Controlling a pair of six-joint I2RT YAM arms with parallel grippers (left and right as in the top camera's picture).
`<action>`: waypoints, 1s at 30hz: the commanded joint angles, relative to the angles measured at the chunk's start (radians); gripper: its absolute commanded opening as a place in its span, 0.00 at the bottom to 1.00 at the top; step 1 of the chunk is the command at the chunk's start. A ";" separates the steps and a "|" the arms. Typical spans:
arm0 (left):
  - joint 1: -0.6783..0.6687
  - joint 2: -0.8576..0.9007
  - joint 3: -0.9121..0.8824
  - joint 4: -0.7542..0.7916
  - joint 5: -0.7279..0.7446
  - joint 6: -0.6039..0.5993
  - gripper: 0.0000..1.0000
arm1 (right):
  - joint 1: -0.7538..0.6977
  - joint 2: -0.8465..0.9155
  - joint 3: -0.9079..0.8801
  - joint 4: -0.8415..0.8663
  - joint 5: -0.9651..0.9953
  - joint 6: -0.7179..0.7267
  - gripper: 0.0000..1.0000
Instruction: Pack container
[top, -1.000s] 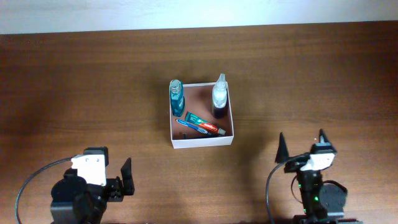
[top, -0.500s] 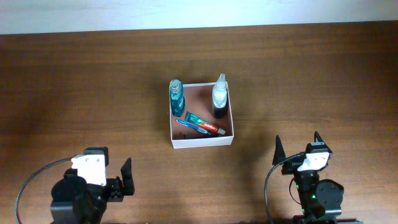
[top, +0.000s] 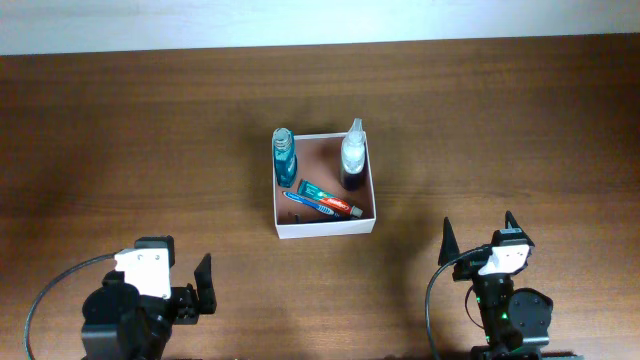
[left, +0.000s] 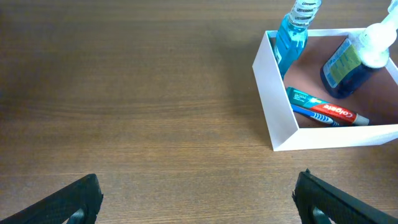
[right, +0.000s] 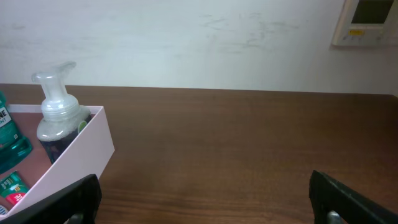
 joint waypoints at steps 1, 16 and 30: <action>0.000 -0.016 -0.003 -0.024 -0.027 0.016 0.99 | 0.008 -0.010 -0.005 -0.006 0.013 -0.003 0.99; 0.000 -0.392 -0.534 0.631 -0.031 0.085 0.99 | 0.008 -0.010 -0.005 -0.006 0.013 -0.003 0.99; -0.003 -0.407 -0.767 0.896 -0.014 0.121 0.99 | 0.008 -0.010 -0.005 -0.006 0.013 -0.003 0.99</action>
